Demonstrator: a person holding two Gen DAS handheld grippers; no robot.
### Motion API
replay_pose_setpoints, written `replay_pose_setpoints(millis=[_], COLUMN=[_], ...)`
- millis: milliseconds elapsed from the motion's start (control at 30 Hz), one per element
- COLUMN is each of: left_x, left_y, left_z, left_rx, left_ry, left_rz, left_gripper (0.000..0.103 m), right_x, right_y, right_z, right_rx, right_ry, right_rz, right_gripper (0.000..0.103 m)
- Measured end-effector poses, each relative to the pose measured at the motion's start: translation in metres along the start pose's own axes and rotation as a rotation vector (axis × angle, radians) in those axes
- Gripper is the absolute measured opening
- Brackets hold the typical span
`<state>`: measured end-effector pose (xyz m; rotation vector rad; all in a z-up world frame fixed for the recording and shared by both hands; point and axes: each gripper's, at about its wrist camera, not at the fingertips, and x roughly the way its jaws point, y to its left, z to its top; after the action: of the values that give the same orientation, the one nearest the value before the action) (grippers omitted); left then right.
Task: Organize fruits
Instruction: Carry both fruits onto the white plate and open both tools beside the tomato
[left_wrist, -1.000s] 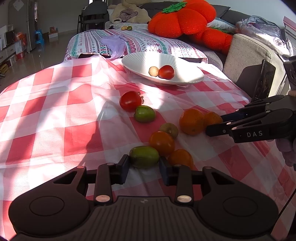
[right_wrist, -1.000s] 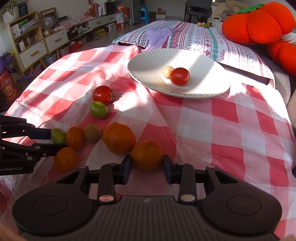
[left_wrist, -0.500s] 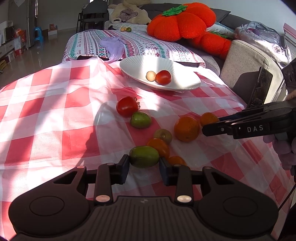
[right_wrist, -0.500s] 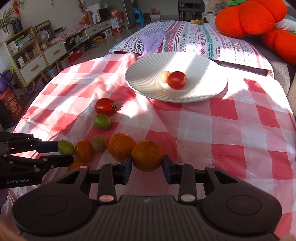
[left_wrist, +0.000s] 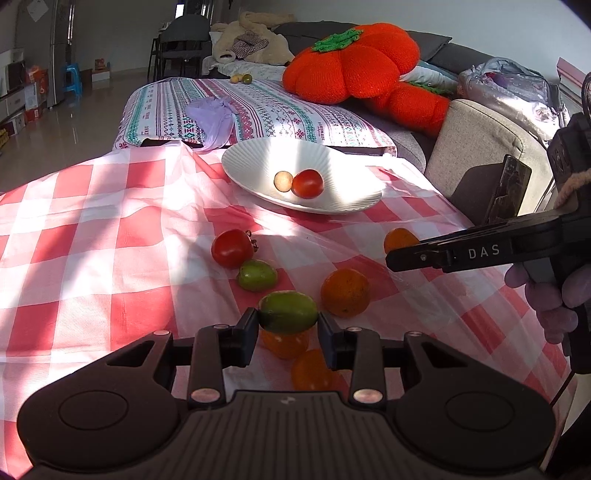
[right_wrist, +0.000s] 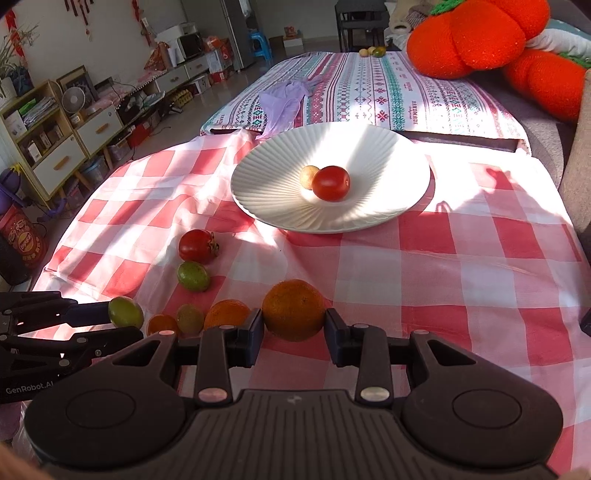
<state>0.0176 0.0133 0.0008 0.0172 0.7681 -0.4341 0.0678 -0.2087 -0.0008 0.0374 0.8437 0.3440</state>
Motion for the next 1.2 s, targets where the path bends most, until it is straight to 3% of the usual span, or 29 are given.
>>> replay_pose_setpoints(millis=[433, 733, 1200], left_x=[0.017, 0.054, 0.126], left_y=[-0.018, -0.025, -0.026], left_z=[0.032, 0.067, 0.105], left_rx=[0.027, -0.004, 0.008], left_ry=[-0.033, -0.043, -0.006], left_rz=[0.001, 0.001, 0.096], left_gripper=[0.049, 0.049, 0.049], right_x=[-0.001, 0.012, 0.044], right_y=[-0.028, -0.045, -0.067], right_z=[0.031, 0.051, 0.071], right_rx=[0.098, 0.154, 0.223], right_ry=[-0.067, -0.114, -0.129], right_rz=[-0.010, -0.008, -0.015], right_gripper=[0.032, 0.032, 0.032])
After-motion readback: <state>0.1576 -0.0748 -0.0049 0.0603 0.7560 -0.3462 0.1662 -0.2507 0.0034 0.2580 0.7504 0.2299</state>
